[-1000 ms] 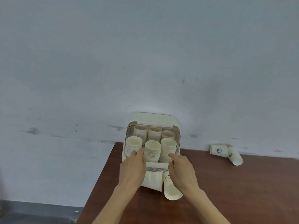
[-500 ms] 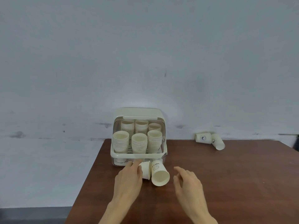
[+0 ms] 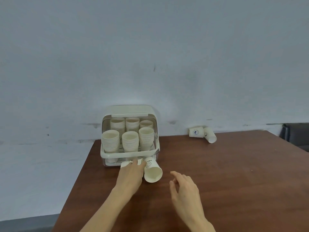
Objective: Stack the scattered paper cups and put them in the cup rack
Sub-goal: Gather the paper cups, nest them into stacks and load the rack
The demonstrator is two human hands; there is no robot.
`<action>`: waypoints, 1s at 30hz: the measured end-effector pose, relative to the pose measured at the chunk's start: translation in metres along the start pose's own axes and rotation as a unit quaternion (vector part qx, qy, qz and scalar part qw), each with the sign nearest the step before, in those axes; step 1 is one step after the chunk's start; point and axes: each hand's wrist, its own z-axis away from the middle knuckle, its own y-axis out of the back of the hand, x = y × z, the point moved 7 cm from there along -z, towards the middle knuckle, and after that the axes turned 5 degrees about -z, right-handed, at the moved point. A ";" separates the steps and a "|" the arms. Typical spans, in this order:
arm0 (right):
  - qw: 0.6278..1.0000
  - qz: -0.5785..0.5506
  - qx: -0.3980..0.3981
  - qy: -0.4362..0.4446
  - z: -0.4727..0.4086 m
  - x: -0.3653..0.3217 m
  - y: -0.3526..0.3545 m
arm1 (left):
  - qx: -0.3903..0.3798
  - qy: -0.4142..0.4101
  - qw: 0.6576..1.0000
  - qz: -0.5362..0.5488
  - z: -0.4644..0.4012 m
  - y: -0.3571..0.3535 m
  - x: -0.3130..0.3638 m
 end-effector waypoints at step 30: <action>0.980 0.036 -0.089 -0.174 -0.031 -0.004 -0.092 | 0.101 0.076 0.992 -0.003 0.028 0.048 -0.040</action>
